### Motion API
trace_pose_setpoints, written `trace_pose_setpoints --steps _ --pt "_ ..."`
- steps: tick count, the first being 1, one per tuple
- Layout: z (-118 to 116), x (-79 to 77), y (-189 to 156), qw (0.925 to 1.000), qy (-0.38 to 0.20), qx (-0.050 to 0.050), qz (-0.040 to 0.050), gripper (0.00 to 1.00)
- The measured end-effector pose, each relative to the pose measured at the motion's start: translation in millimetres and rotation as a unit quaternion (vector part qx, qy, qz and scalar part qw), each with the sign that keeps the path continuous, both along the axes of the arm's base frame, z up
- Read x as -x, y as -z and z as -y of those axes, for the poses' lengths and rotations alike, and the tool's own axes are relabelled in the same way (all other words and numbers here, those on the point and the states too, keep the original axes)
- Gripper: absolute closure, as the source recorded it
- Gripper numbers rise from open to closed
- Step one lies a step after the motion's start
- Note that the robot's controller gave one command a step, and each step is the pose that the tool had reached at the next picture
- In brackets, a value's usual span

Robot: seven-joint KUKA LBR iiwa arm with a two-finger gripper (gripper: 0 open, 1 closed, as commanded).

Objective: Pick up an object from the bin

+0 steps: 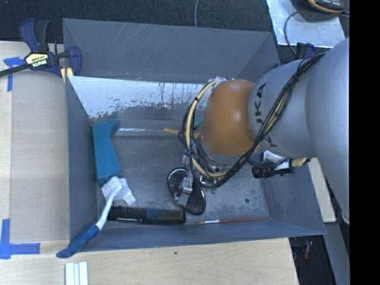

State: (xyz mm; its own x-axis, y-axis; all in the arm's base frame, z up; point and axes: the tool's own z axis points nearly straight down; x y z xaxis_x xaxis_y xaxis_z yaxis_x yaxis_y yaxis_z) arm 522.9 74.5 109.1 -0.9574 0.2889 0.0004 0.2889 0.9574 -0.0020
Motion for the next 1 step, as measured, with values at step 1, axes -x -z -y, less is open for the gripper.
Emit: trace_pose_setpoints --steps 1 --pt "11.3 -3.5 36.2 0.9992 -0.039 -0.001 0.0079 0.0"
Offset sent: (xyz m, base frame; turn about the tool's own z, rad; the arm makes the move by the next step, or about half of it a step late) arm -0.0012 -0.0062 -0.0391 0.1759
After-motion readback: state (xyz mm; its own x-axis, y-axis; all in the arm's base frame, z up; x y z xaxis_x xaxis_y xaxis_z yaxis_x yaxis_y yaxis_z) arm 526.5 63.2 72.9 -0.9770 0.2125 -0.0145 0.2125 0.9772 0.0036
